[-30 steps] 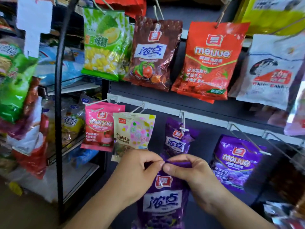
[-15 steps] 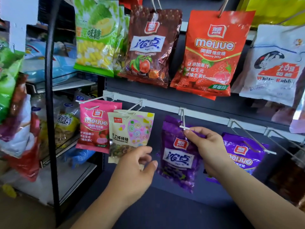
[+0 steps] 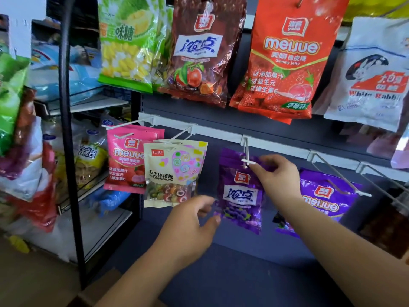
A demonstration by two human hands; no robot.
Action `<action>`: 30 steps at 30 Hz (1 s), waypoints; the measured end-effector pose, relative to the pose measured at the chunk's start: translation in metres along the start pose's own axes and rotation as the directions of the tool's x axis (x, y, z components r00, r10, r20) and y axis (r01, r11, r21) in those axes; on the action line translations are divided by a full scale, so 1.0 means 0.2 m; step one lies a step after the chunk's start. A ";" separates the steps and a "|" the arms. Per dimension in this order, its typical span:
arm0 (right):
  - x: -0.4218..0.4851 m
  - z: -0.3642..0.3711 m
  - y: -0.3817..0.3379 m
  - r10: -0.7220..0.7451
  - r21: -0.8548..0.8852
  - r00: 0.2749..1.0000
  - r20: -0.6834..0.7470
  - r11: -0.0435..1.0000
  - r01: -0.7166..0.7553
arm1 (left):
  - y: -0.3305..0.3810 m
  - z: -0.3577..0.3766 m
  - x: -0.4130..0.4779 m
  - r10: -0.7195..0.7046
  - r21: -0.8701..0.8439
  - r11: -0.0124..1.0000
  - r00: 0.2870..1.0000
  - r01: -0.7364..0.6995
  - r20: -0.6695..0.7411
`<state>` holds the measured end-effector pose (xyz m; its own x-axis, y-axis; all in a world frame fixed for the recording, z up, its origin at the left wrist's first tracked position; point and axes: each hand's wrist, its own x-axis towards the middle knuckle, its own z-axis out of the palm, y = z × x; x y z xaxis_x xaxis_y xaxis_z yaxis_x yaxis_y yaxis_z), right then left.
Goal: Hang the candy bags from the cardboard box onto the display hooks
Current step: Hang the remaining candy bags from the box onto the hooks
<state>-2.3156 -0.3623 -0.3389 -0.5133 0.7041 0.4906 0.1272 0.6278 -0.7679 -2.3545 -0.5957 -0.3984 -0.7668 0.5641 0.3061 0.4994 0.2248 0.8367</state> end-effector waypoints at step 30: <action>-1.79 0.58 0.61 0.118 -0.155 0.184 0.976 0.967 0.204 | -1.06 -0.24 -1.45 -0.705 0.492 0.638 0.706 0.592 0.064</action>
<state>-2.2146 -0.5774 -0.6562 -0.9077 -0.1199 -0.4020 0.1502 0.8018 -0.5784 -2.2569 -0.8452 -0.6424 -0.8679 0.2908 -0.4028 0.0627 0.8685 0.4918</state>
